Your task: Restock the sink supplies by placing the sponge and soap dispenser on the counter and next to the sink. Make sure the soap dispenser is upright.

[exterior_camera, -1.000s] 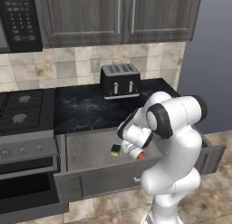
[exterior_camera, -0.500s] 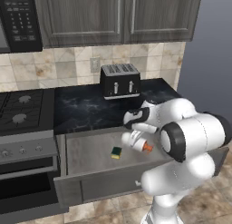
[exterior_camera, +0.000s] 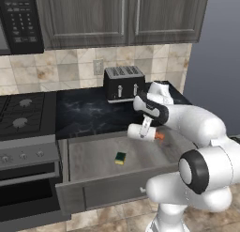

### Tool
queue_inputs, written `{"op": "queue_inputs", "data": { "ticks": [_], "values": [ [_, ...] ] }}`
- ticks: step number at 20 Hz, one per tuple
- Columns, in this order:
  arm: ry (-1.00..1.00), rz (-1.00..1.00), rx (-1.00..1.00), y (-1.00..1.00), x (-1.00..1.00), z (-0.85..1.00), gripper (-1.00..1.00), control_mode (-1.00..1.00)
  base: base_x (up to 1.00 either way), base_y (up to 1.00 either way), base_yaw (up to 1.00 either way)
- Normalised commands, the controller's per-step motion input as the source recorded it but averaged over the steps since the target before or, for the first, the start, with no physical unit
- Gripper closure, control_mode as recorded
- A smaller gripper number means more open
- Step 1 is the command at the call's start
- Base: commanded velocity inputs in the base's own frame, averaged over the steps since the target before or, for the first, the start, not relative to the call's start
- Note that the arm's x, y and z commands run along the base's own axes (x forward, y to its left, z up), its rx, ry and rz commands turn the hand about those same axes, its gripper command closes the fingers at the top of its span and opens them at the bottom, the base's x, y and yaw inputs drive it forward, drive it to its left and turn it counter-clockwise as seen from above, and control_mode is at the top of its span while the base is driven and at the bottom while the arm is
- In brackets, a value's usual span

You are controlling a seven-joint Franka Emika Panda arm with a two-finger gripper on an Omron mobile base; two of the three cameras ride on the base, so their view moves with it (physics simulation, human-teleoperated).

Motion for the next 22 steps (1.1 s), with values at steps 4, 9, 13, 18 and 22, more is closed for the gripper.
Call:
{"op": "queue_inputs", "data": {
  "ticks": [4, 9, 13, 18, 22],
  "values": [
    [-0.07, 0.11, -0.01, 0.0, -0.59, 0.83, 1.0, -1.0, 0.0, 0.0, 0.0],
    [-0.11, 0.07, -0.01, 0.04, -0.64, 0.72, 1.0, -1.0, 0.0, 0.0, 0.0],
    [-0.04, 0.0, -0.01, 0.04, -0.53, 0.11, 1.0, -1.0, 0.0, 0.0, 0.0],
    [0.01, 0.03, -0.04, 0.17, -0.13, -0.07, 1.0, -1.0, 0.0, 0.0, 0.0],
    [0.06, 0.04, -0.05, 0.13, 0.0, -0.09, 1.0, -1.0, 0.0, 0.0, 0.0]
  ]
}}
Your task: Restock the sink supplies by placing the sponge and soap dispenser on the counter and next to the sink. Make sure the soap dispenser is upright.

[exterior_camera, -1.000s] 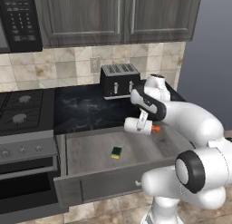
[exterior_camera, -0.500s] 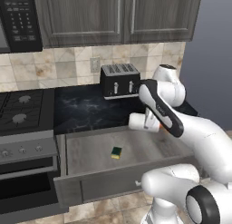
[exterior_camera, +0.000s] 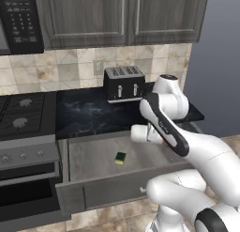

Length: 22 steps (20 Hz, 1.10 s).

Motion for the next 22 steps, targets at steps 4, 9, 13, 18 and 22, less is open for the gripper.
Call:
{"op": "queue_inputs", "data": {
  "ticks": [4, 9, 13, 18, 22],
  "values": [
    [0.06, 0.13, -0.18, 0.37, -0.16, -0.01, 1.0, -1.0, 0.0, 0.0, 0.0],
    [0.0, 0.0, 0.0, 0.0, 0.0, 0.0, 1.0, 1.0, -0.59, 0.72, 0.34],
    [0.0, 0.0, 0.0, 0.0, 0.0, 0.0, 1.0, 1.0, -0.54, 0.94, 0.46],
    [0.0, 0.0, 0.0, 0.0, 0.0, 0.0, 1.0, 1.0, -0.36, 0.97, 0.46],
    [0.0, 0.0, 0.0, 0.0, 0.0, 0.0, 1.0, 1.0, -0.03, 0.92, 0.48]
  ]
}}
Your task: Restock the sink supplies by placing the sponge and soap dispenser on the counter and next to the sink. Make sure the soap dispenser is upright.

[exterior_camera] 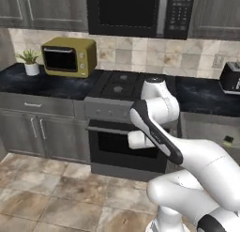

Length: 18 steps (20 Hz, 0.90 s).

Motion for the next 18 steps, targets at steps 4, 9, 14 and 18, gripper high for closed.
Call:
{"op": "queue_inputs", "data": {
  "ticks": [4, 9, 14, 18],
  "values": [
    [0.0, 0.0, 0.0, 0.0, 0.0, 0.0, 1.0, 1.0, 0.0, 0.7, 0.48],
    [0.0, 0.0, 0.0, 0.0, 0.0, 0.0, 1.0, 1.0, -0.01, 0.34, 0.47],
    [0.0, 0.0, 0.0, 0.0, 0.0, 0.0, 1.0, 1.0, -0.36, 0.26, 0.6],
    [0.0, 0.0, 0.0, 0.0, 0.0, 0.0, 1.0, 1.0, -0.42, 0.05, 0.67]
  ]
}}
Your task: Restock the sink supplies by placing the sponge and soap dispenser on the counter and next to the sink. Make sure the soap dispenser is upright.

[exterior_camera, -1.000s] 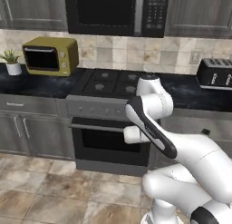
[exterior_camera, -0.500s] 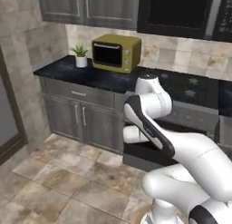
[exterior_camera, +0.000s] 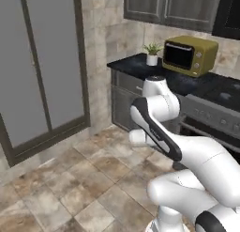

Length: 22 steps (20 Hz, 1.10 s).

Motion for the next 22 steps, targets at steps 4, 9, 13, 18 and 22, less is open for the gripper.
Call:
{"op": "queue_inputs", "data": {
  "ticks": [4, 9, 13, 18, 22],
  "values": [
    [0.0, 0.0, 0.0, 0.0, 0.0, 0.0, 1.0, 1.0, -0.4, 0.0, 0.68],
    [0.0, 0.0, 0.0, 0.0, 0.0, 0.0, 1.0, 1.0, -0.47, 0.0, 0.67],
    [0.0, 0.0, 0.0, 0.0, 0.0, 0.0, 1.0, 1.0, -0.52, 0.0, 0.64],
    [0.0, 0.0, 0.0, 0.0, 0.0, 0.0, 1.0, 1.0, -0.56, 0.0, 0.61],
    [0.0, 0.0, 0.0, 0.0, 0.0, 0.0, 1.0, 1.0, -0.58, 0.0, 0.61]
  ]
}}
